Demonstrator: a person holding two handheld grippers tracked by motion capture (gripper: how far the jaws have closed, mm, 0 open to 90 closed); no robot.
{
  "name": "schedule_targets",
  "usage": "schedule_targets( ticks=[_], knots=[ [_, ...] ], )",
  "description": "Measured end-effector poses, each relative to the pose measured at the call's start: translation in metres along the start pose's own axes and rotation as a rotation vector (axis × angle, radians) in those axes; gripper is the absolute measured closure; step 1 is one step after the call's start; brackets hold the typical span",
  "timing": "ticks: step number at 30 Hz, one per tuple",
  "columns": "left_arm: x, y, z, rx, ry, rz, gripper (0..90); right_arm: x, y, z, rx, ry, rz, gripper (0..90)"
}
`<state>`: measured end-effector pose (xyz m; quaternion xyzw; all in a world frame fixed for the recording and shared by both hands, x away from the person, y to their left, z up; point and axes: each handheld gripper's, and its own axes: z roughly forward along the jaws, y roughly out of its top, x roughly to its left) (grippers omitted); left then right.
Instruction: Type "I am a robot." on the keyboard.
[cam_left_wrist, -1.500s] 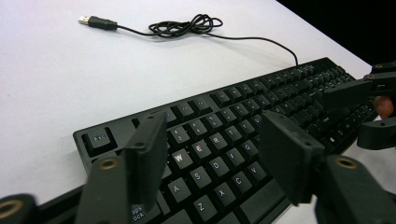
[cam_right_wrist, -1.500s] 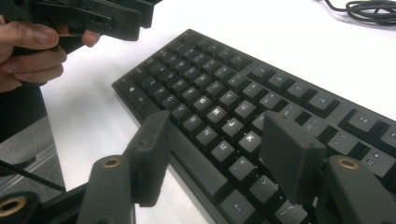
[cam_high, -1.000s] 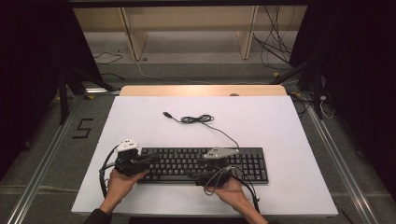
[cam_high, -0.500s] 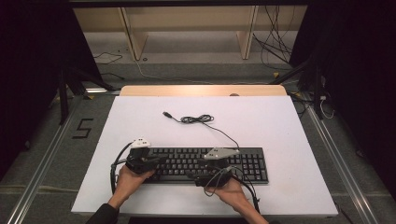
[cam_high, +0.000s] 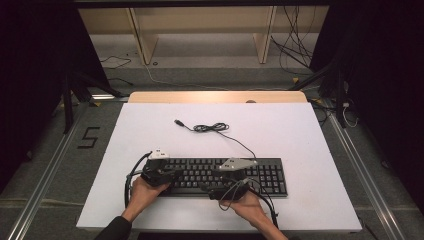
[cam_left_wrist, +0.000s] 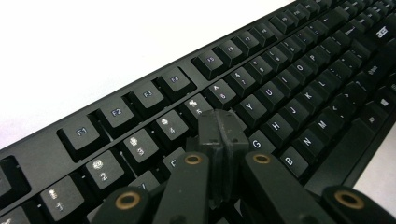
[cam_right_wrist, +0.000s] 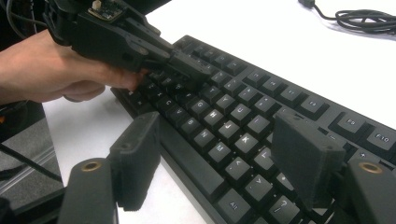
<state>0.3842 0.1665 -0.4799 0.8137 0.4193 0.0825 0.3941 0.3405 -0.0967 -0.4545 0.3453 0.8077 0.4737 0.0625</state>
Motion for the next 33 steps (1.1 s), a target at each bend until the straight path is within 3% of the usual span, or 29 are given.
schedule_targets(
  ticks=[10,20,33],
  knots=[
    [0.0,0.0,0.0,0.0,-0.001,-0.012,89.1,0.001,0.0,-0.002,-0.001,-0.004,-0.001,33.8],
    [0.003,0.002,-0.015,-0.084,-0.006,-0.047,84.7,-0.001,0.0,-0.003,-0.008,-0.009,0.001,33.6],
    [0.007,-0.001,-0.032,-0.124,-0.035,-0.077,73.8,-0.003,0.0,-0.002,-0.012,-0.012,0.005,33.5]
  ],
)
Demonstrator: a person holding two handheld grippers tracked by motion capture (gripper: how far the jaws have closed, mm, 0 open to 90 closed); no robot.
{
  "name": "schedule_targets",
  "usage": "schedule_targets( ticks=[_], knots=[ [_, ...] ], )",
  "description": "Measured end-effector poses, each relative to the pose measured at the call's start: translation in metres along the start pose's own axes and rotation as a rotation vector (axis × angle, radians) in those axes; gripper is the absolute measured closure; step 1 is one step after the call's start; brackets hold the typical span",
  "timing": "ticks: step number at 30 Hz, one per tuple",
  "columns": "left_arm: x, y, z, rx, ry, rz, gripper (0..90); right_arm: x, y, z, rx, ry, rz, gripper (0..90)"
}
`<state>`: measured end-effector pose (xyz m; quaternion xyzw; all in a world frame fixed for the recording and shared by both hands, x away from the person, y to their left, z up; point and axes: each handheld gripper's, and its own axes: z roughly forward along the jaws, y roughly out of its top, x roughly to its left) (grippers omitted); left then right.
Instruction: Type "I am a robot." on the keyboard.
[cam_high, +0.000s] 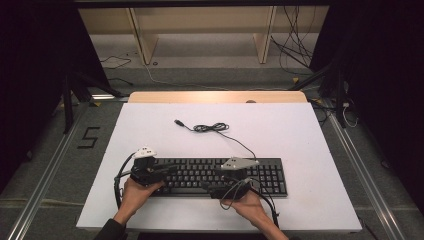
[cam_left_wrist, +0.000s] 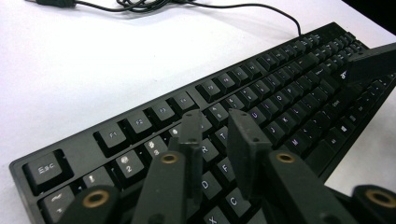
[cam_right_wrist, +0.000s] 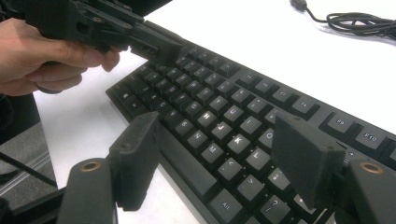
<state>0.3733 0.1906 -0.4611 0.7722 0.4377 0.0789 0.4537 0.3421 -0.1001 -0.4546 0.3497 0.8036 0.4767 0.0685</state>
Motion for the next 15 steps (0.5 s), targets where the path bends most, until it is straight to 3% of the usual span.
schedule_targets(
  ticks=[15],
  knots=[
    [-0.0007,-0.0071,-0.0101,-0.009,-0.022,-0.023,51.1,-0.0022,0.0008,0.0026,0.005,-0.007,0.007,34.5]
  ],
)
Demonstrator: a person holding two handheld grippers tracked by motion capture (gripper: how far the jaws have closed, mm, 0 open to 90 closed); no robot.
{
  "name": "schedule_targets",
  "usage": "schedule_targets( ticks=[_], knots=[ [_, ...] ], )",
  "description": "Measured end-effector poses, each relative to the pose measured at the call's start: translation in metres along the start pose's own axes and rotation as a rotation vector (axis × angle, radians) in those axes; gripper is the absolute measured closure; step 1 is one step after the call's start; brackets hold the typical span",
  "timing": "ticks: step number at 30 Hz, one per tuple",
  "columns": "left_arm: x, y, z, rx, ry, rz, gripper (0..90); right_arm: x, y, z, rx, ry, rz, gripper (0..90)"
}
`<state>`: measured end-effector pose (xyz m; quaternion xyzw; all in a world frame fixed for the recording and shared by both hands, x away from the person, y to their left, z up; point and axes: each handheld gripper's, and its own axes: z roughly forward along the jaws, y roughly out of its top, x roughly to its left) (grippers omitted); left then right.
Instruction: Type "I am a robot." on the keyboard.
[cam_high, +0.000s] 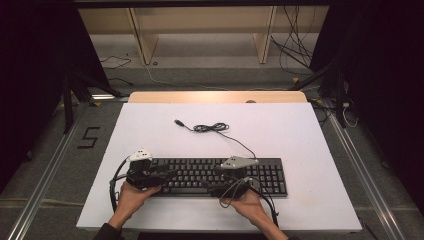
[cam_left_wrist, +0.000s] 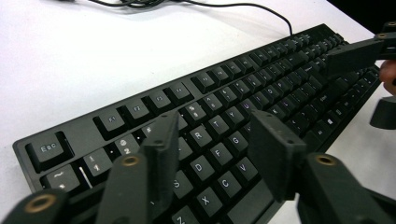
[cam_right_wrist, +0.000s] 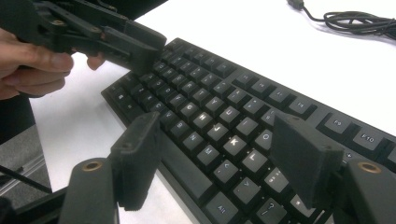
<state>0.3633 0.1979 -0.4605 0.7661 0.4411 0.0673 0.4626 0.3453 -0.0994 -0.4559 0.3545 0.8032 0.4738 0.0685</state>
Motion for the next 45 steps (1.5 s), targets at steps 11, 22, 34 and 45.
schedule_targets(
  ticks=[11,22,34,45],
  knots=[
    [-0.002,-0.006,-0.008,-0.015,-0.007,-0.003,39.1,-0.002,0.003,0.007,0.034,-0.023,-0.001,46.2],
    [-0.005,-0.01,-0.01,-0.018,-0.016,-0.002,32.7,-0.007,0.008,0.015,0.057,-0.03,-0.009,69.0],
    [-0.004,-0.013,-0.014,-0.027,-0.011,-0.006,30.9,-0.012,0.013,0.027,0.086,-0.043,-0.016,85.2],
    [-0.005,-0.016,-0.015,-0.024,-0.01,0.0,29.6,-0.015,0.015,0.037,0.113,-0.088,-0.012,90.0]
  ],
)
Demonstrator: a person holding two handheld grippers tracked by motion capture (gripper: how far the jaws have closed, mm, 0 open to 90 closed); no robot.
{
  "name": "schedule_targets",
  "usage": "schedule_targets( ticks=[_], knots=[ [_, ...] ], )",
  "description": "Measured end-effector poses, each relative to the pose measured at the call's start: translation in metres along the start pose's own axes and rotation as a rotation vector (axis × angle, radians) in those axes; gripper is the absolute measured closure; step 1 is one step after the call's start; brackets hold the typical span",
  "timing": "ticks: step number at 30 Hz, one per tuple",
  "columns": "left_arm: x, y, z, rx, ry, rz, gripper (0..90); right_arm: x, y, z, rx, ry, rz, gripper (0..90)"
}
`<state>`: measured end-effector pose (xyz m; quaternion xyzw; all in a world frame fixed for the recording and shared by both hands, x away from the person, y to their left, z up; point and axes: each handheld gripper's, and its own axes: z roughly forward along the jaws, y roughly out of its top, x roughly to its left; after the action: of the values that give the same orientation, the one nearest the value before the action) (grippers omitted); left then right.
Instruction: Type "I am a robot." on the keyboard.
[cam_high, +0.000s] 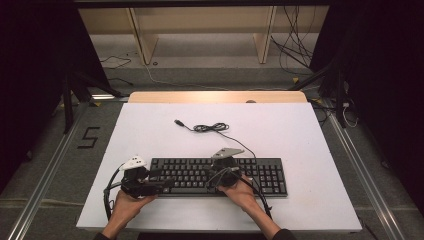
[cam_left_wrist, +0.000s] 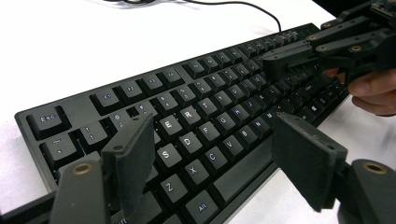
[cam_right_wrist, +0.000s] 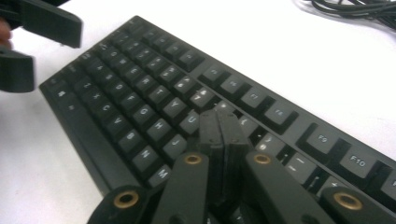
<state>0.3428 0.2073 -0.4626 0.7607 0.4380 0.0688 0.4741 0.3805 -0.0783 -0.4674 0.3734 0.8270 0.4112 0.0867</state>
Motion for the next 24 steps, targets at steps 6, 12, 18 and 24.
schedule_targets(
  ticks=[6,12,18,24],
  knots=[
    [0.0,-0.001,-0.001,0.001,0.001,-0.001,28.9,-0.004,0.0,0.005,0.023,-0.03,0.008,90.0],
    [0.001,-0.002,-0.001,0.0,0.002,-0.003,28.6,-0.007,-0.001,0.008,0.035,-0.051,0.009,90.0],
    [0.001,-0.002,-0.002,0.0,0.004,-0.003,28.4,-0.008,-0.002,0.011,0.059,-0.064,-0.001,90.0],
    [0.003,-0.002,-0.002,-0.002,0.008,-0.008,28.4,-0.007,-0.003,0.011,0.054,-0.076,0.004,90.0]
  ],
)
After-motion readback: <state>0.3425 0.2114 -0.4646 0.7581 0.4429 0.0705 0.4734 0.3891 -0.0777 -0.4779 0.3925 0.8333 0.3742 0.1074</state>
